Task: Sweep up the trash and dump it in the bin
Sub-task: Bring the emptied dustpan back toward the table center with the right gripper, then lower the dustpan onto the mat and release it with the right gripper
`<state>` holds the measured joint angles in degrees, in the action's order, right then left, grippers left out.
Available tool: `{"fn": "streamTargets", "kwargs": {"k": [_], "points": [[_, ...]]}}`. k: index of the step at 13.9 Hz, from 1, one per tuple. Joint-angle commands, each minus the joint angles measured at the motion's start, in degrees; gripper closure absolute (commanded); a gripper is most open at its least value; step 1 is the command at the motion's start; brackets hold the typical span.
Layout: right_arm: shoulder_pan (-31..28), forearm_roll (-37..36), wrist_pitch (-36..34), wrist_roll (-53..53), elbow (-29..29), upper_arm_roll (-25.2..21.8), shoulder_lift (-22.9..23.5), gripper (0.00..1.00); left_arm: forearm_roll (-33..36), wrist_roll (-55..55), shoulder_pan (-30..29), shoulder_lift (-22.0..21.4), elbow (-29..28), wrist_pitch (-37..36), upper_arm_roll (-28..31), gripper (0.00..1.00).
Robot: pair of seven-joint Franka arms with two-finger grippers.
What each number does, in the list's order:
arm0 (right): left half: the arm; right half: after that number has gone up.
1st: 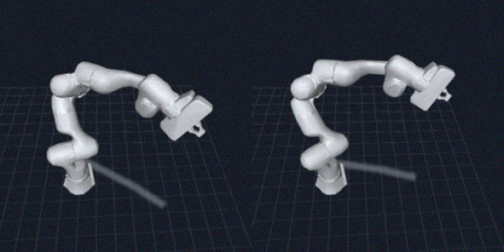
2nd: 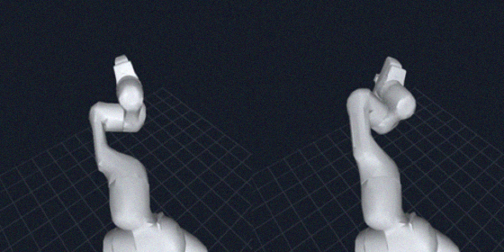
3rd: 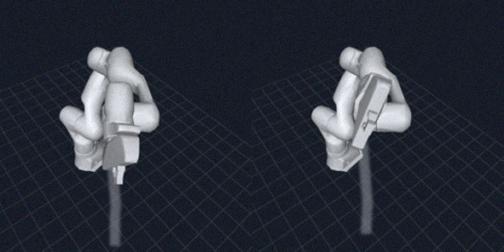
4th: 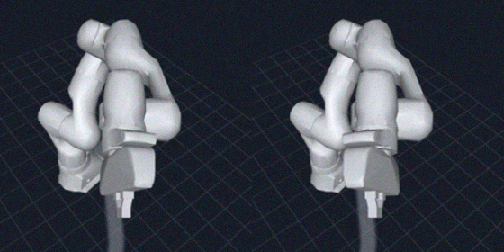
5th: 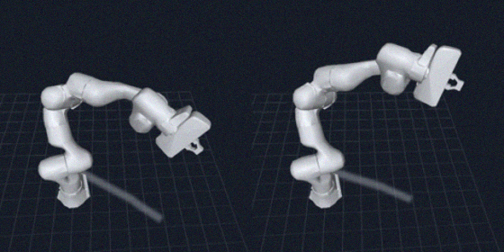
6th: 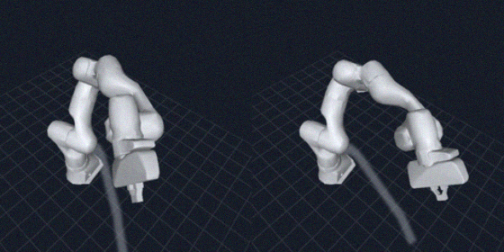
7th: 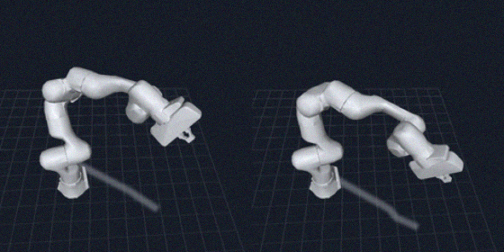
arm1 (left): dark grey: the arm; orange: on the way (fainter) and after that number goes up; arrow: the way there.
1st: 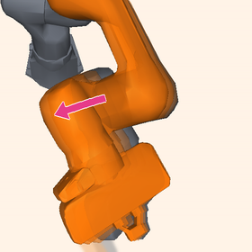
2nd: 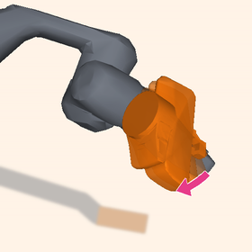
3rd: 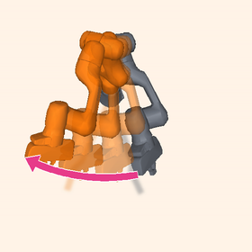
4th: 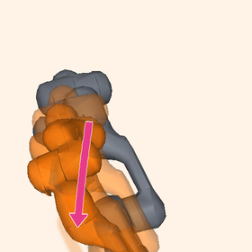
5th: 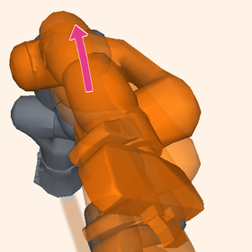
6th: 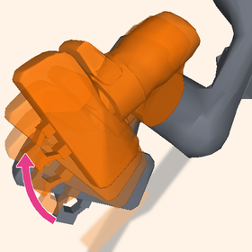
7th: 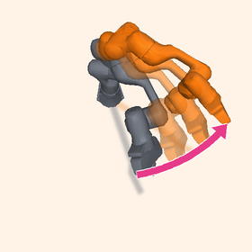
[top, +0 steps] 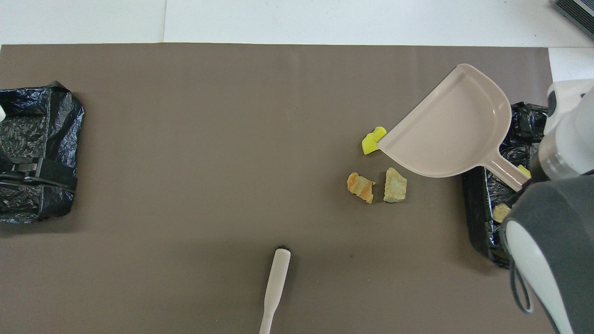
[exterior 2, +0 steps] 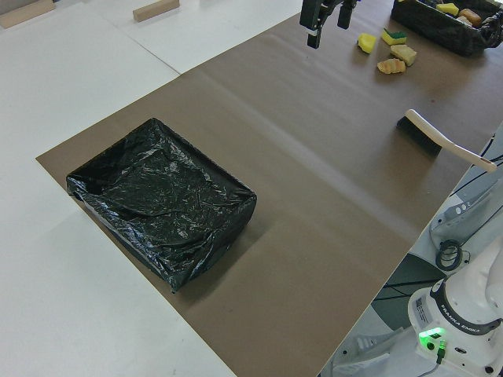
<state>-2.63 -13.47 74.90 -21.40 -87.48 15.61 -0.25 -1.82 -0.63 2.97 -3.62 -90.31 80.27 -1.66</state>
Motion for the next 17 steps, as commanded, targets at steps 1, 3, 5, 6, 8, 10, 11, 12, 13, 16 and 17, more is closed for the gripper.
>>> {"fn": "streamTargets", "kwargs": {"k": [1, 3, 5, 6, 8, 10, 11, 12, 13, 16, 17], "points": [[6.0, 5.2, 5.2, 17.5, 0.3, 0.4, 3.7, 1.00, 0.7, 0.8, -0.9, -0.6, 0.5, -2.5, -0.5, 0.00], [10.4, 9.2, 10.2, 33.0, 1.0, 0.3, 8.2, 1.00, 0.7, 0.8, -0.9, -0.8, 0.5, -3.1, -0.5, 0.00], [15.1, 10.3, 15.4, 45.8, 3.7, 0.4, 14.2, 1.00, 0.7, 0.7, -0.7, -1.0, 0.5, -3.1, -0.6, 0.00], [17.1, 10.5, 17.7, 50.6, 5.7, 0.4, 17.2, 1.00, 0.7, 0.5, -0.2, -1.0, 0.5, -3.1, -0.6, 0.00], [19.6, 12.8, 22.4, 59.1, 9.2, 0.6, 22.3, 1.00, 0.8, 0.2, -0.1, -1.5, 0.5, -3.2, -1.1, 0.00], [23.1, 13.5, 27.0, 66.6, 12.7, 0.6, 27.4, 1.00, 0.8, 0.4, -0.2, -1.5, 0.5, -3.2, -1.2, 0.00], [24.6, 13.6, 29.6, 69.1, 13.5, 0.6, 29.6, 1.00, 0.8, 0.5, -0.2, -1.5, 0.5, -3.2, -1.2, 0.00], [26.3, 14.0, 32.7, 70.4, 13.6, 0.7, 31.7, 1.00, 0.8, 0.5, -0.2, -1.5, 0.5, -3.2, -1.2, 0.00], [27.3, 15.5, 36.0, 71.0, 13.6, 0.6, 33.4, 1.00, 0.8, 0.5, -0.2, -1.5, 0.5, -3.1, -1.2, 0.00], [29.5, 15.4, 40.4, 68.2, 12.9, 0.6, 36.0, 1.00, 0.8, 0.5, -0.2, -1.5, 0.2, -2.9, -1.2, 0.00], [29.5, 15.4, 40.6, 66.1, 12.0, 0.6, 36.0, 1.00, 0.8, 0.5, -0.2, -1.6, 0.0, -2.8, -1.2, 0.00]]}}
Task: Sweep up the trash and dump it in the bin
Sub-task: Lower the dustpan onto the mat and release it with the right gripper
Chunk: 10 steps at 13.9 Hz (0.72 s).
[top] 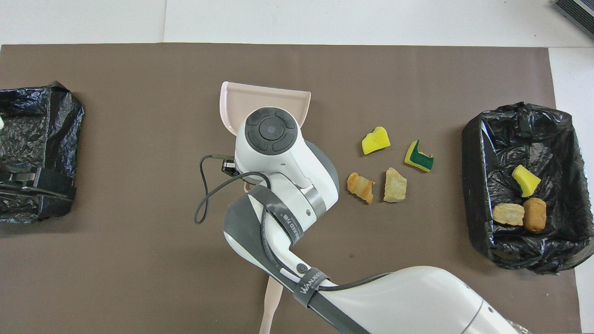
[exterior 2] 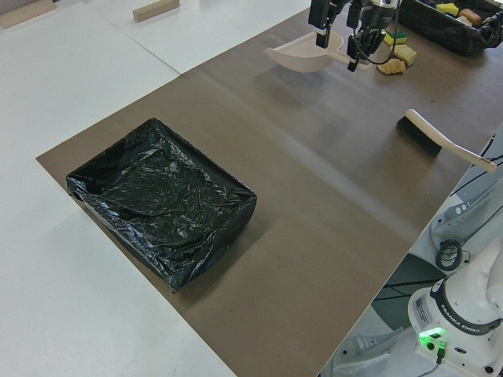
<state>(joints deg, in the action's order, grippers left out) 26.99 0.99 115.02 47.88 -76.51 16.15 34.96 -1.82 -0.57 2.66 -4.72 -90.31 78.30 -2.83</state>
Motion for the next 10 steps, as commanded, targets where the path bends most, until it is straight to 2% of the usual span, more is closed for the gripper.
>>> {"fn": "streamTargets", "kwargs": {"k": [1, 3, 6, 10], "points": [[-0.9, 0.8, 0.5, -5.4, 0.8, 0.0, 0.7, 1.00, 0.8, 0.6, 0.2, -0.7, -0.2, -0.8, 0.0, 0.00], [-1.5, 0.9, 1.0, -8.4, 0.1, 0.0, 0.9, 1.00, 0.8, 0.6, 0.2, -0.8, -0.6, -0.7, 0.0, 0.00], [-0.8, 0.2, 3.7, -8.2, -0.5, -0.1, 3.7, 1.00, 0.8, 0.6, 0.2, -1.0, -0.7, -0.5, 0.0, 0.00], [-1.4, -0.8, 3.7, -8.3, -0.5, 0.0, 3.5, 1.00, 0.8, 0.6, 0.1, -1.0, -0.7, -0.5, 0.0, 0.00]]}}
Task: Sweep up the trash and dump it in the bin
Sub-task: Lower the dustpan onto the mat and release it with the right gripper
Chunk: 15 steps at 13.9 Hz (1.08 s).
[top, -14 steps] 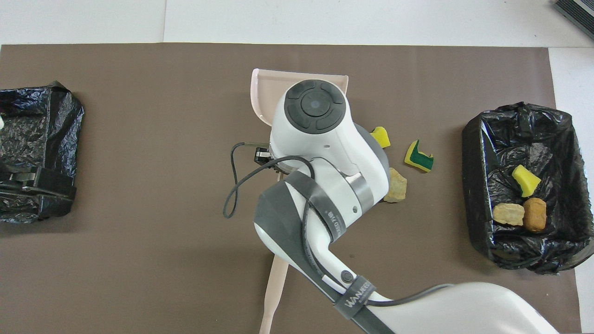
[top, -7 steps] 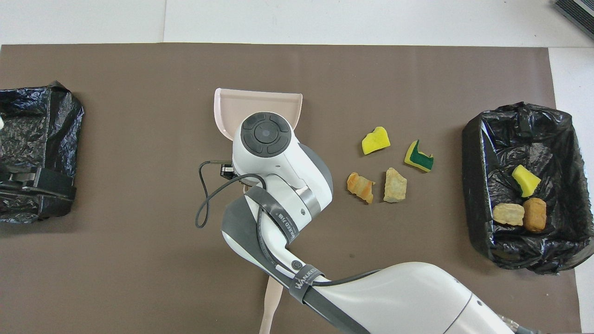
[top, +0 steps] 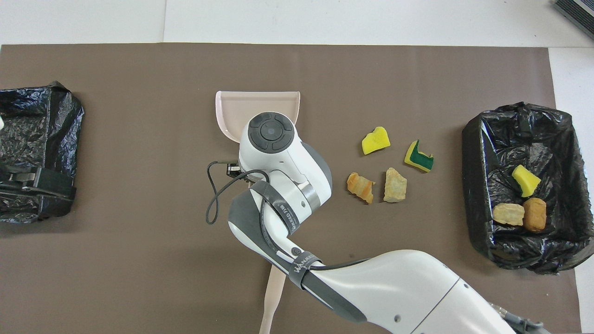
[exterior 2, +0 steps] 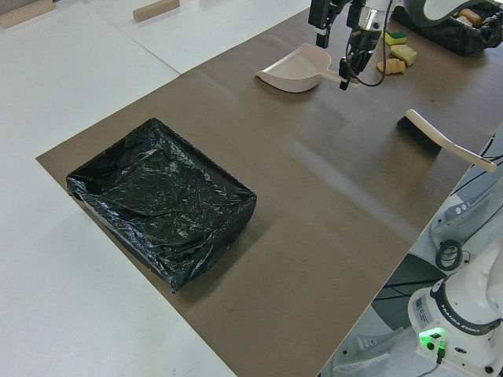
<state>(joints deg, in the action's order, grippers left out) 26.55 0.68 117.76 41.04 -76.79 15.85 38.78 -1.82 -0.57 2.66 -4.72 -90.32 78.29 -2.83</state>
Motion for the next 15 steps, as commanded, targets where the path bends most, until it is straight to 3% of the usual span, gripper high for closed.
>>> {"fn": "streamTargets", "kwargs": {"k": [1, 2, 9, 11, 13, 15], "points": [[-1.2, -0.5, 1.0, -2.1, -0.3, 0.3, -0.3, 0.79, 0.8, 0.6, 0.0, -1.0, -0.7, -0.5, 0.0, 0.00], [-1.4, -0.6, 0.5, -3.0, -0.3, 0.3, -0.2, 0.01, 0.8, 0.6, 0.0, -1.0, -0.6, -0.5, 0.0, 0.00], [-2.8, -0.7, -5.4, -3.7, -1.7, 0.3, -7.1, 0.00, 0.8, 0.6, 0.1, -1.0, -0.6, -0.1, 0.0, 0.00], [-3.1, 0.0, -8.2, -3.6, -5.3, 0.4, -13.3, 0.00, 0.7, 0.6, 0.0, -1.0, -0.6, -0.2, 0.0, 0.00], [-2.6, 0.7, -11.5, -1.6, -12.9, 0.4, -22.2, 0.00, 0.7, 0.6, -0.2, -0.9, -0.6, -0.1, 0.0, 0.00], [-1.5, 6.2, -13.3, 2.7, -20.7, 0.4, -29.5, 0.00, 0.7, 0.6, -0.3, -0.9, -0.6, -0.1, 0.0, 0.00]]}}
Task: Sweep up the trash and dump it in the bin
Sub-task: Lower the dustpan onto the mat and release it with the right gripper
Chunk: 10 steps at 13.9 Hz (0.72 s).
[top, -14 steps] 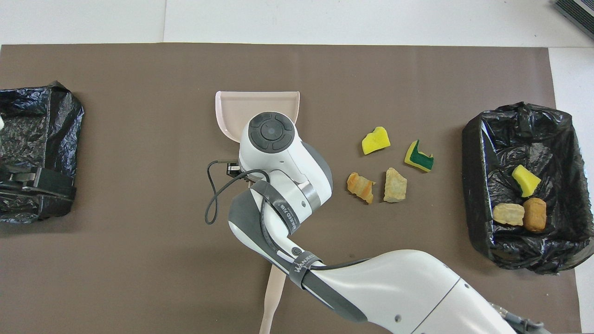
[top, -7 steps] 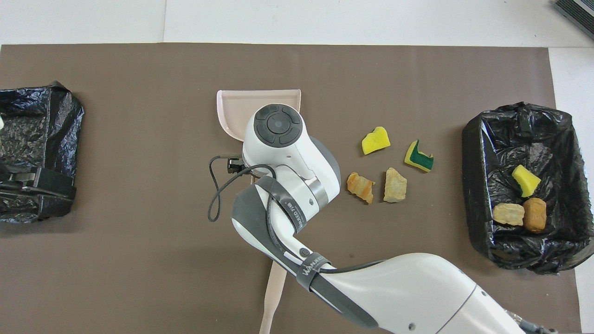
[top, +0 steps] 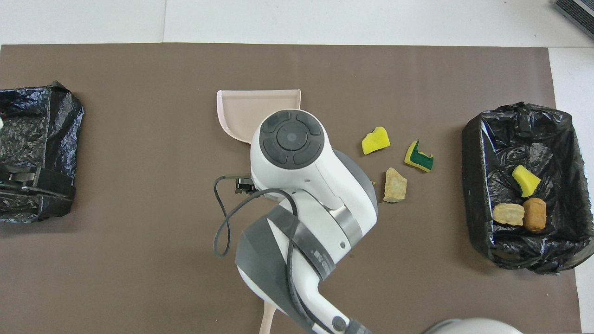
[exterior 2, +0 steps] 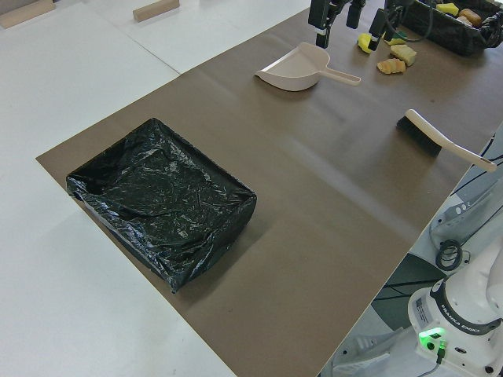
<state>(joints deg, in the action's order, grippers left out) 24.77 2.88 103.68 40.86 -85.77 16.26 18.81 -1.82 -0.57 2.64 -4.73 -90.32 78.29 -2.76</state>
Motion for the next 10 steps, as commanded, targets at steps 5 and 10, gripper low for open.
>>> {"fn": "streamTargets", "kwargs": {"k": [5, 10], "points": [[6.7, 17.9, 10.8, 7.7, -37.3, 0.0, -25.9, 0.00, 0.7, 0.6, -0.3, -0.9, -0.6, 0.2, 0.0, 0.00], [14.8, 20.8, 25.4, 13.3, -48.9, 0.0, -25.4, 0.00, 0.7, 0.6, -0.4, -0.8, -0.6, 0.6, 0.0, 0.00]]}}
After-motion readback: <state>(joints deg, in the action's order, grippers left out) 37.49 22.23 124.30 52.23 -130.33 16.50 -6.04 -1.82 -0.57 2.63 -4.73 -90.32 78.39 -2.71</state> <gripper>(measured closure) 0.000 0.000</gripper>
